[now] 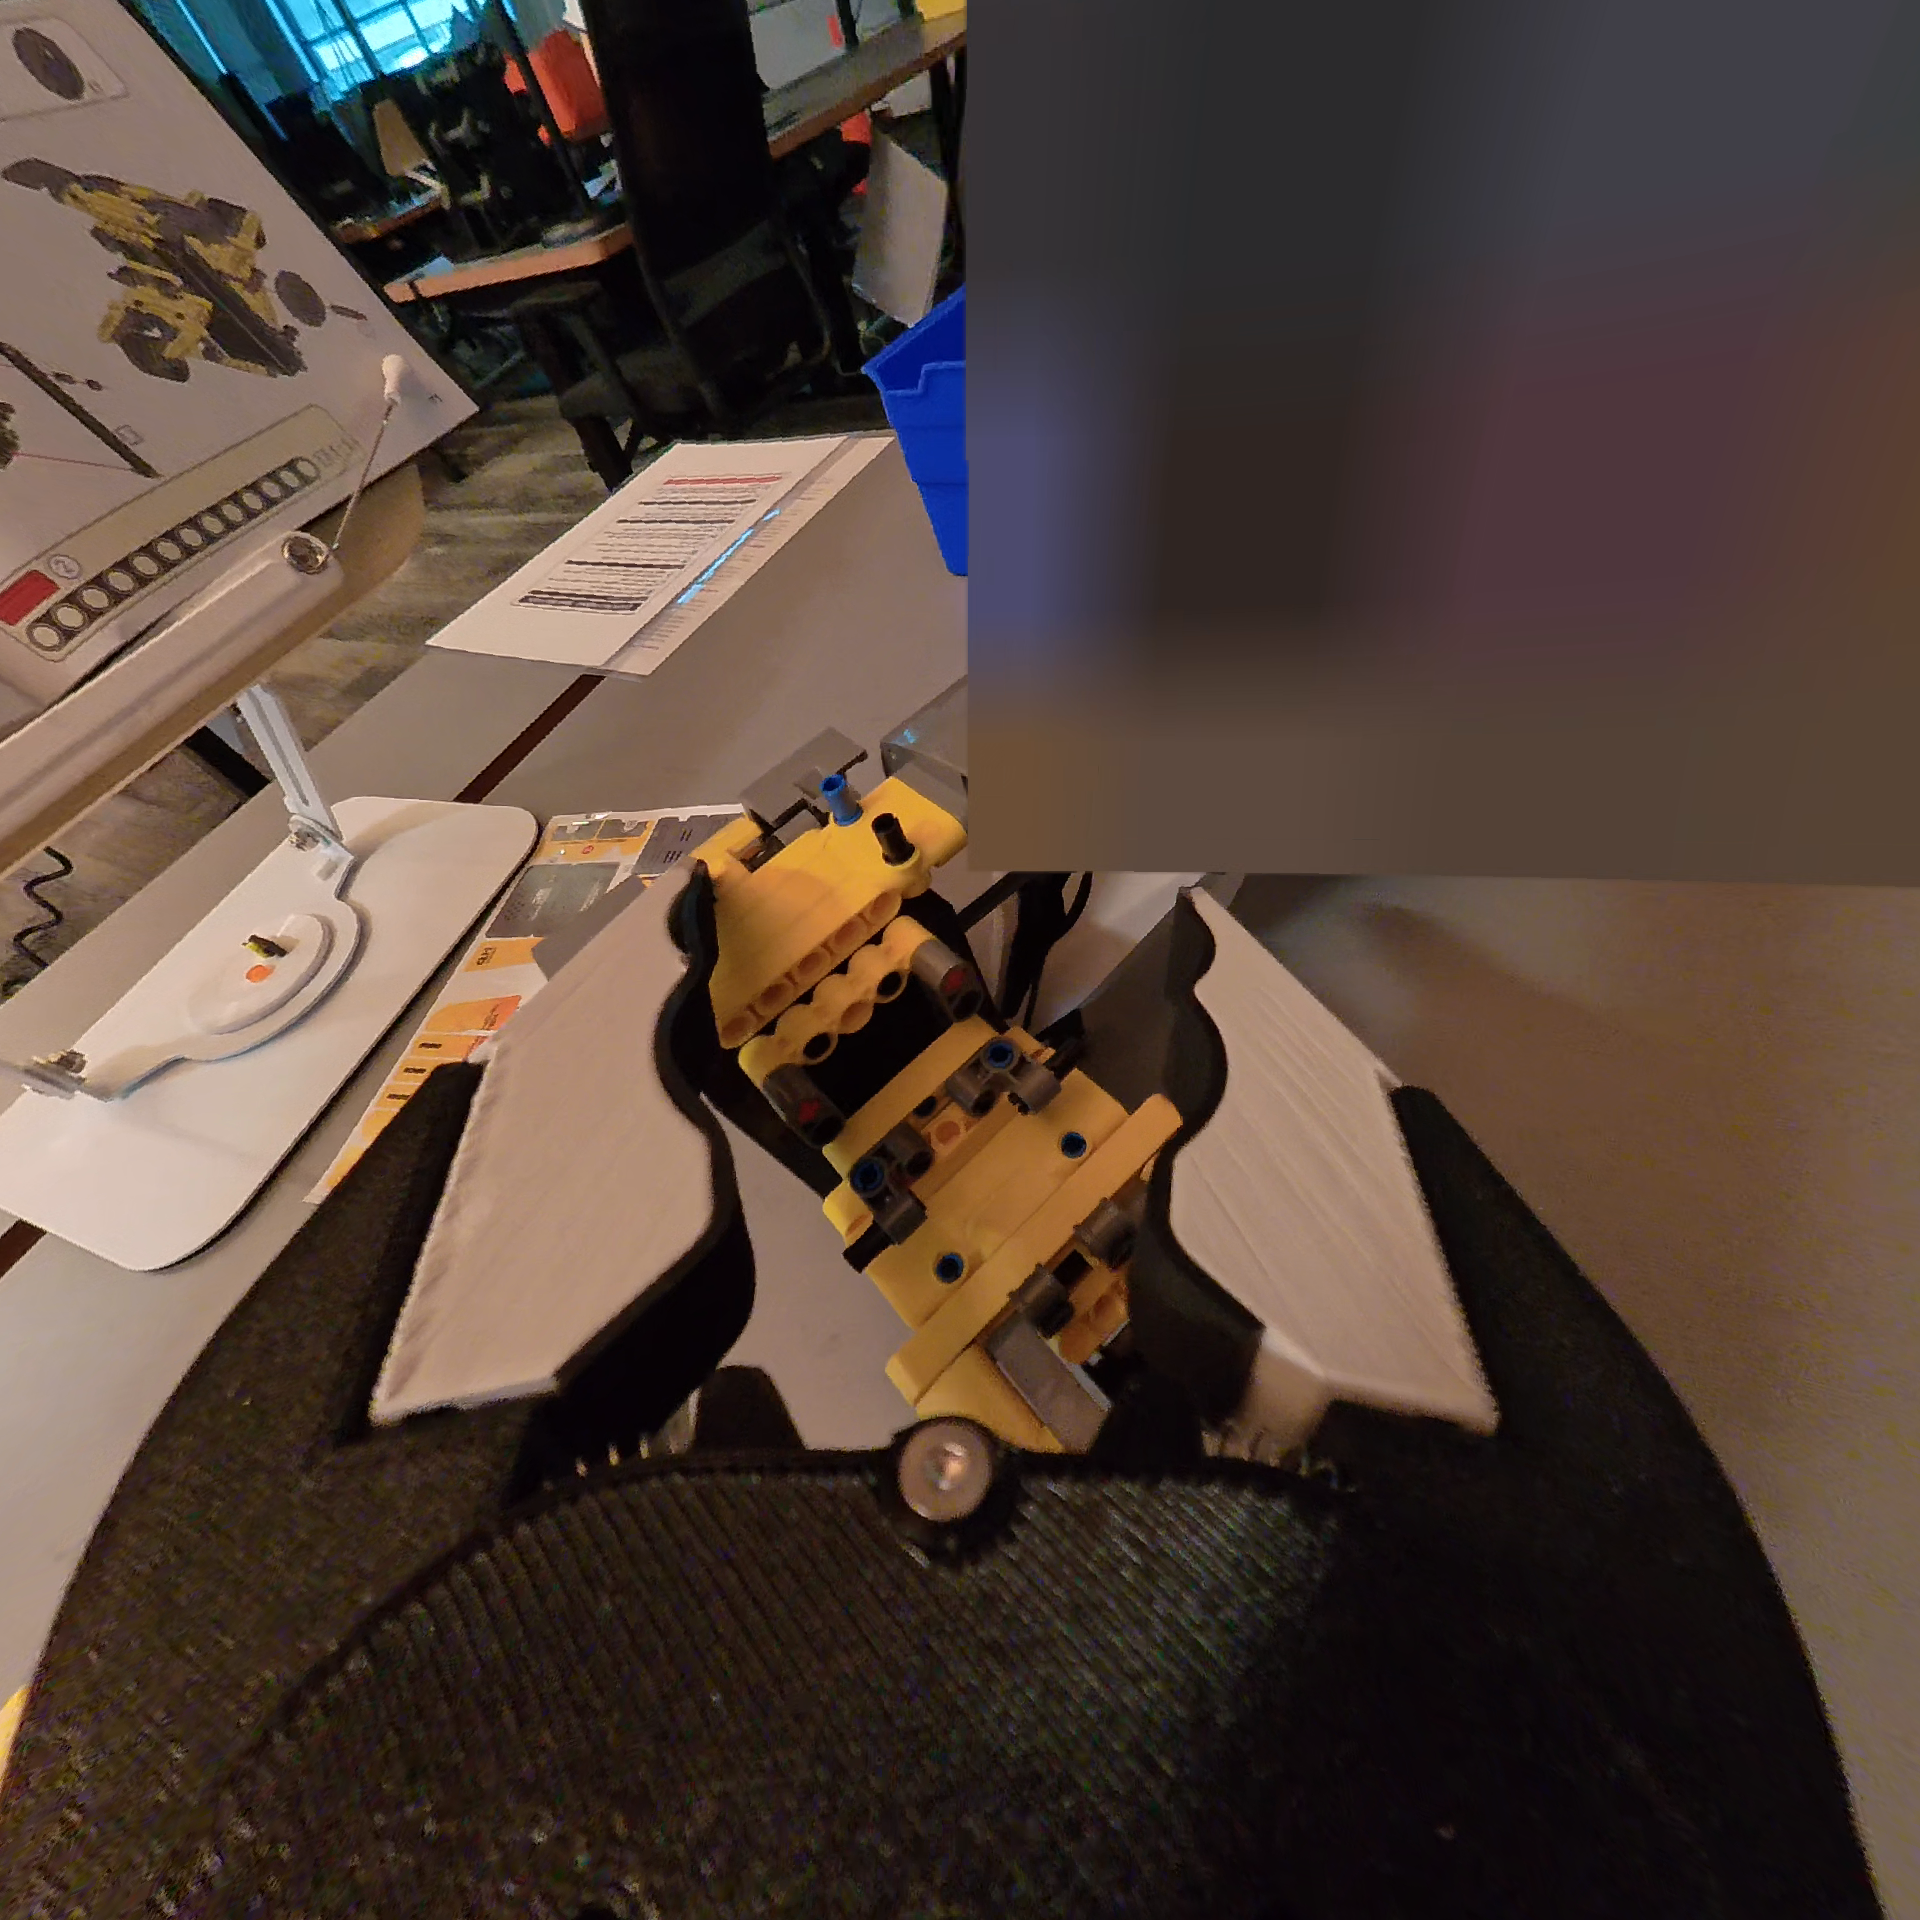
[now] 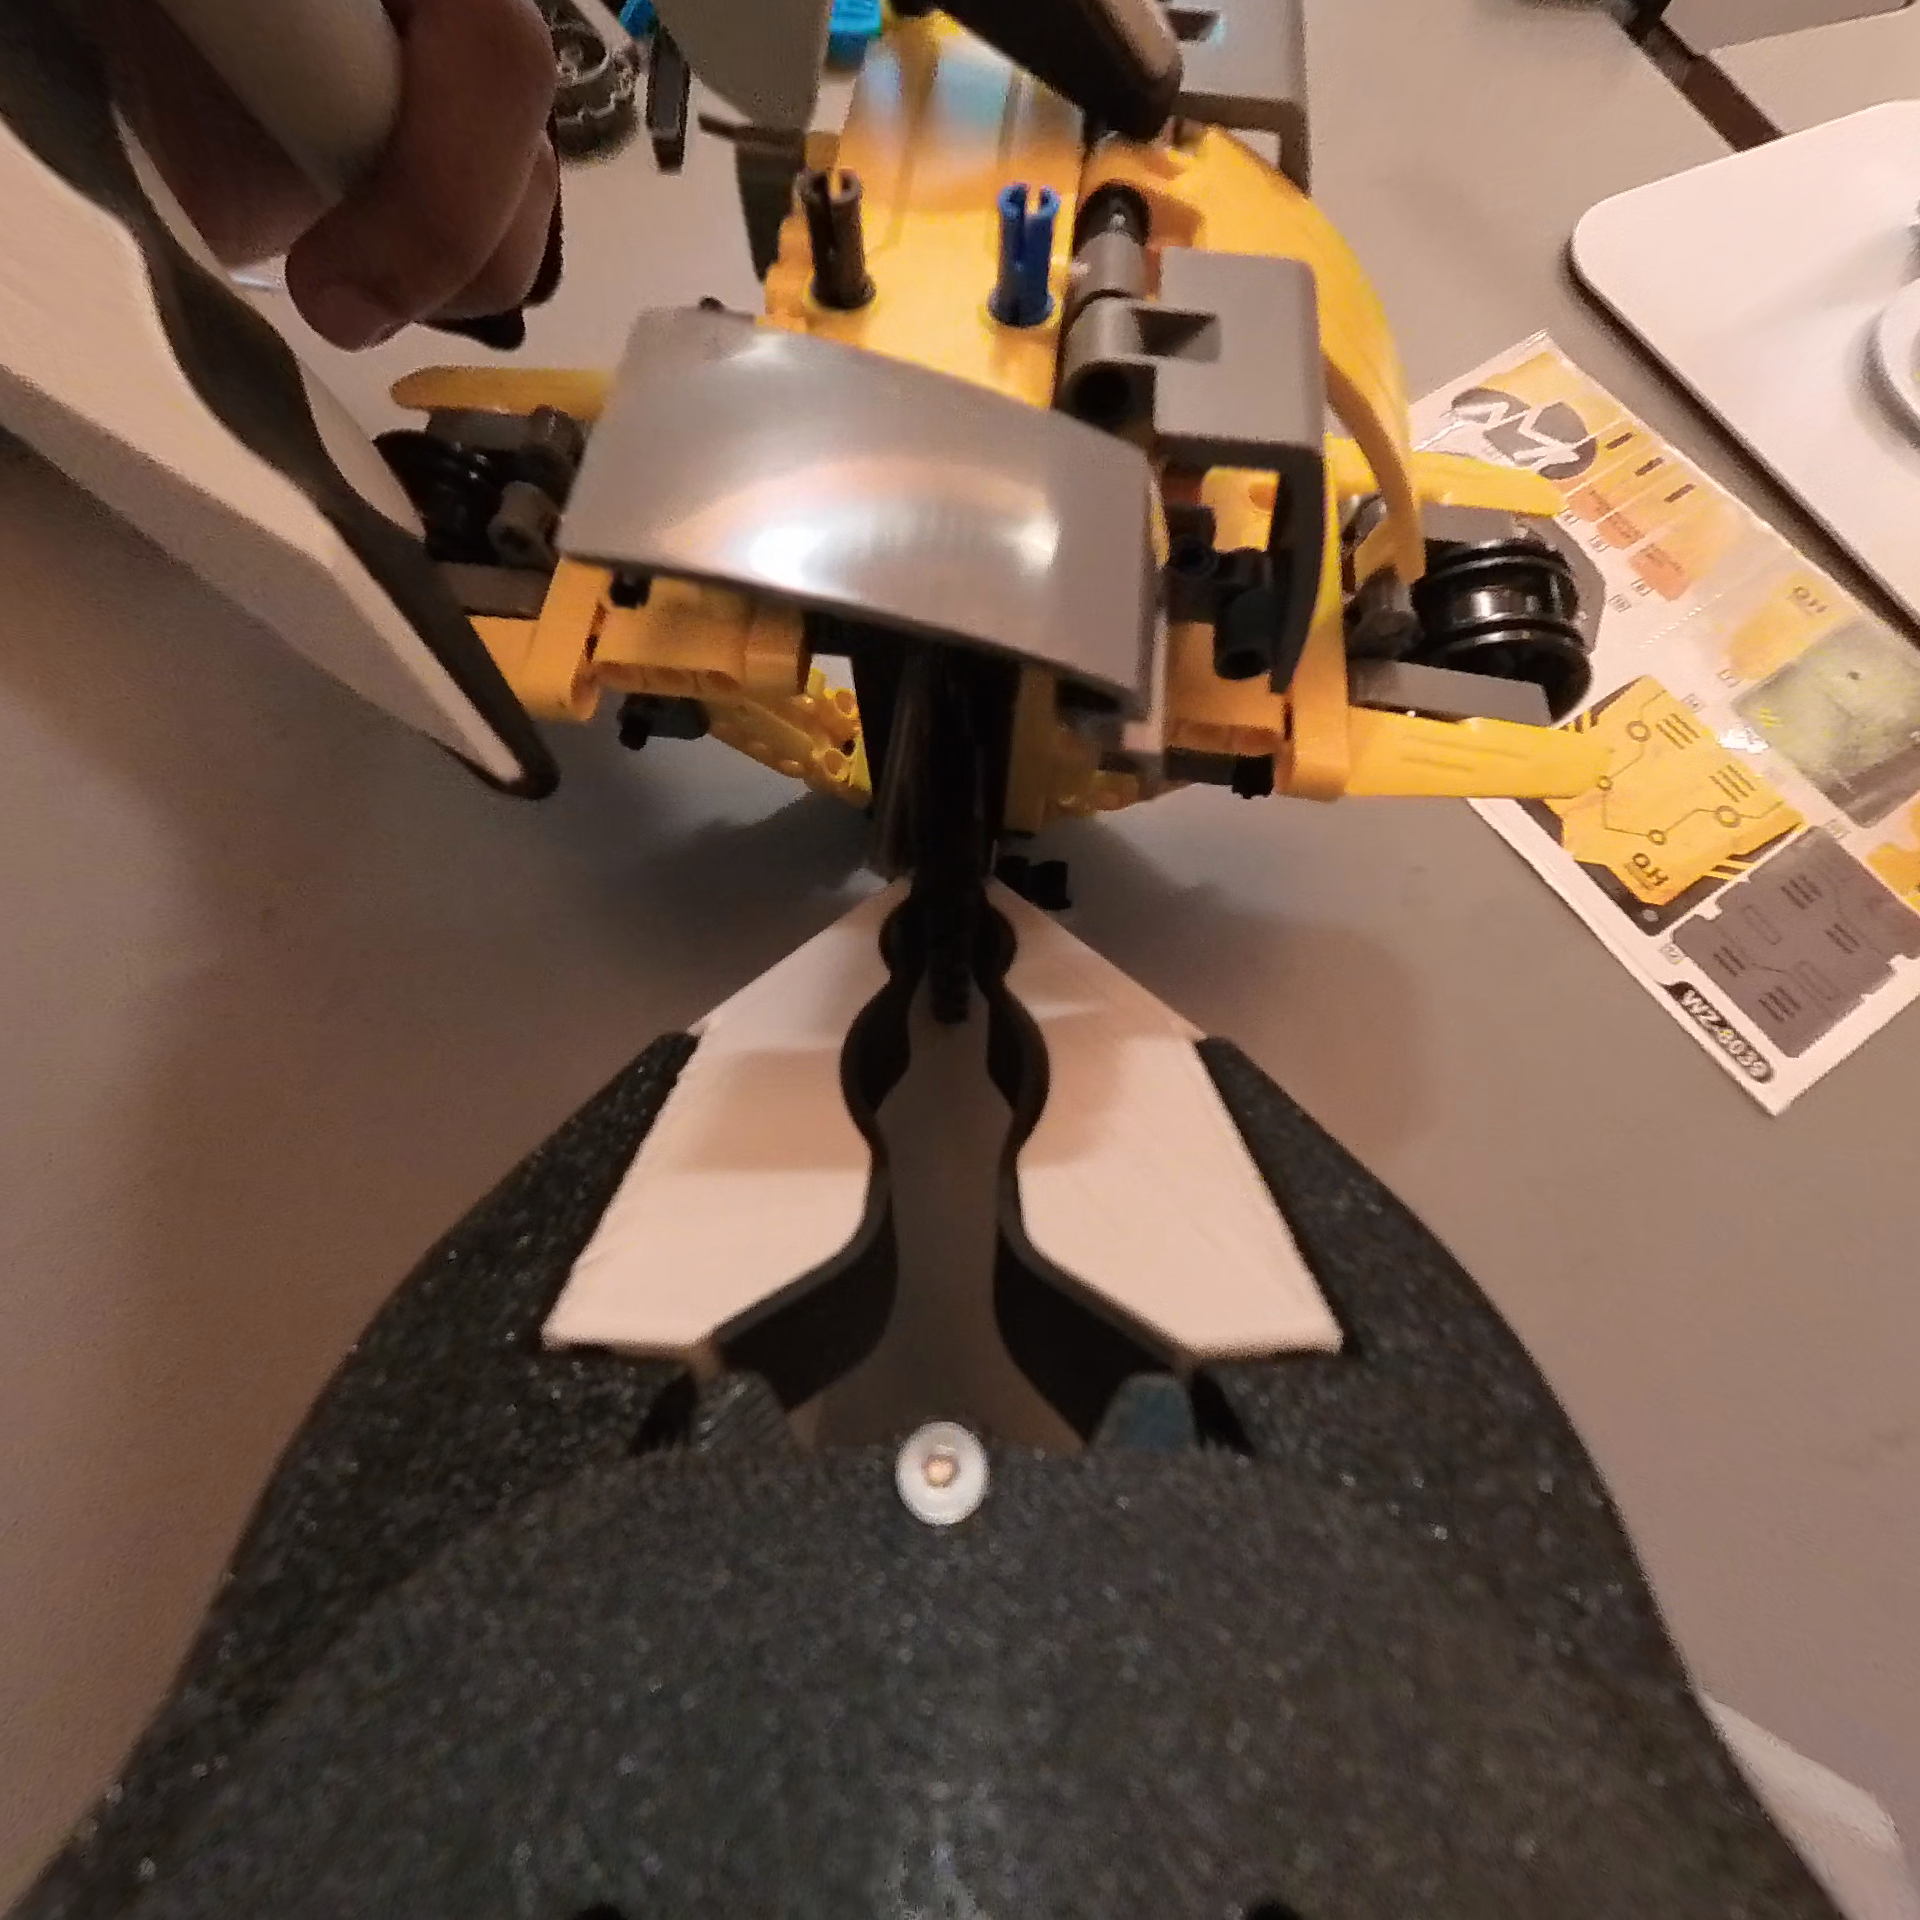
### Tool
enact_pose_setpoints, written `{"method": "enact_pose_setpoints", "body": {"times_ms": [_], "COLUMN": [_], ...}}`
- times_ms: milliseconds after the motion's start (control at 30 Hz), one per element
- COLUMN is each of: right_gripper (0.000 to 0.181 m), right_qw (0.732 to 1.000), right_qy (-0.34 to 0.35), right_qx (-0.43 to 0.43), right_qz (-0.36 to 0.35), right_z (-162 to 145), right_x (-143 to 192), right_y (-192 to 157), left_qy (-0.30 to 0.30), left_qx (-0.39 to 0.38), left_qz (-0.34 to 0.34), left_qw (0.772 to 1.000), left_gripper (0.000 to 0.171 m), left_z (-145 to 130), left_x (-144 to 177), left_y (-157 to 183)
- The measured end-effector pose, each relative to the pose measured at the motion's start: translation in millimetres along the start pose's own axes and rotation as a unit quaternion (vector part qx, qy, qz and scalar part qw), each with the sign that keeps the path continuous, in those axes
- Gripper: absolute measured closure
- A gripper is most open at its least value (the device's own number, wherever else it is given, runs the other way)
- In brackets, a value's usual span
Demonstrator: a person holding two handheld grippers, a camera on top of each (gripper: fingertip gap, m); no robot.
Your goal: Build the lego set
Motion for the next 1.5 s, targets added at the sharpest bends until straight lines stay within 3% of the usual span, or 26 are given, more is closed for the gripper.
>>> {"method": "enact_pose_setpoints", "body": {"times_ms": [567, 1500], "right_gripper": [0.175, 0.174], "right_qw": [1.000, 0.997], "right_qy": [0.006, -0.054], "right_qx": [-0.013, -0.051], "right_qz": [-0.014, 0.018], "right_z": [0.9, 0.0], "right_x": [6.1, 2.4], "right_y": [-7.0, -5.6], "left_qy": [-0.002, -0.002], "left_qx": [0.000, -0.010], "left_qz": [0.009, 0.014], "left_qw": [1.000, 1.000], "left_gripper": [0.091, 0.092], "left_z": [0.3, 2.0], "left_x": [-0.9, -2.4], "left_y": [0.5, 3.6]}}
Point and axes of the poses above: each gripper's, where its closed fingertips meet, x back along the fingers, z out of its top, y = z × x across the jaws, the point moved 5 cm from there along x, back along the fingers, and after that the axes turned 14 degrees about -y, right-handed, at the moved point
